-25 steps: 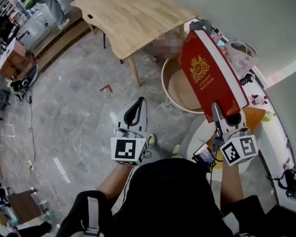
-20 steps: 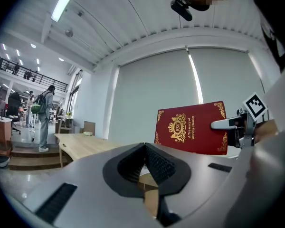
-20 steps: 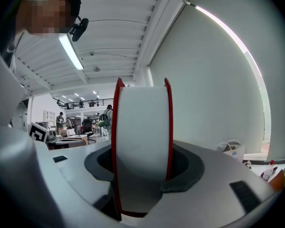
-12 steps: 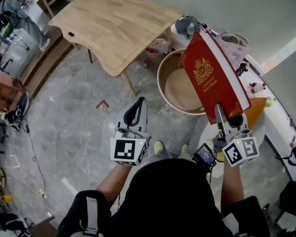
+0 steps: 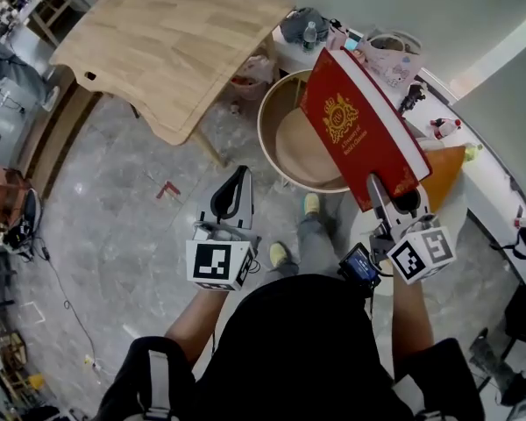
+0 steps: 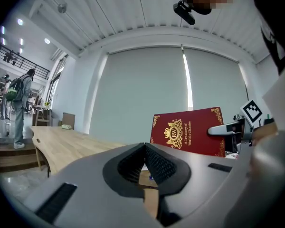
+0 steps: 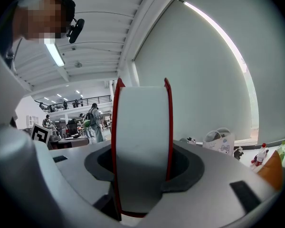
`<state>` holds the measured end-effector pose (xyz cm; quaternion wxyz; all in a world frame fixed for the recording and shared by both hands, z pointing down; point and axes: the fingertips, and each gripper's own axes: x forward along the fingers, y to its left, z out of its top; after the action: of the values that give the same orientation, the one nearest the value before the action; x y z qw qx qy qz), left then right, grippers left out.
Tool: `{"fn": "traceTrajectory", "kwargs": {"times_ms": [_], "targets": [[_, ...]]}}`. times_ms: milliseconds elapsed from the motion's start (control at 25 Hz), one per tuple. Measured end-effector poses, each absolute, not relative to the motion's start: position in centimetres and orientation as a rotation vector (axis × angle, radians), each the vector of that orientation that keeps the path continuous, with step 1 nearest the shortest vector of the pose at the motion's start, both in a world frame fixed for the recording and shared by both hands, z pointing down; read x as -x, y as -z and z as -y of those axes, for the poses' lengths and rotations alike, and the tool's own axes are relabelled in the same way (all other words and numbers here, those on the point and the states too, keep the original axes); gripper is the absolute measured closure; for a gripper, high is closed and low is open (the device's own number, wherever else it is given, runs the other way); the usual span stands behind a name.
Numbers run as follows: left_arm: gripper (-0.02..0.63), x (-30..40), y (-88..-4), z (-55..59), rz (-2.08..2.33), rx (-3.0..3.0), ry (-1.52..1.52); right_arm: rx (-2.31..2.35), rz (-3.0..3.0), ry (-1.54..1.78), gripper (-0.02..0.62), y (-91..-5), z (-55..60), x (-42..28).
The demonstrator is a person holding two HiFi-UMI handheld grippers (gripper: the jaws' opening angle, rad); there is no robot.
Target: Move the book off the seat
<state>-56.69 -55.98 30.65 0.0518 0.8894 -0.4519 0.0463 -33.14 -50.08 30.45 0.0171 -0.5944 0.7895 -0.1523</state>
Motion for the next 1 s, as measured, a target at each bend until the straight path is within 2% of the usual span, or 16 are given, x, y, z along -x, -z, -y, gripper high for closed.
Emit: {"fn": "traceTrajectory", "kwargs": {"times_ms": [520,1000], "targets": [[0.595,49.4,-32.0,66.3,1.408,-2.676,-0.216,1.838,-2.483,0.682,0.357,-36.2,59.4,25.3],[0.595,44.7,-35.2,72.9,1.424,-2.617,-0.420,1.673,-2.691,0.946,0.357,-44.8,67.1,24.0]]}}
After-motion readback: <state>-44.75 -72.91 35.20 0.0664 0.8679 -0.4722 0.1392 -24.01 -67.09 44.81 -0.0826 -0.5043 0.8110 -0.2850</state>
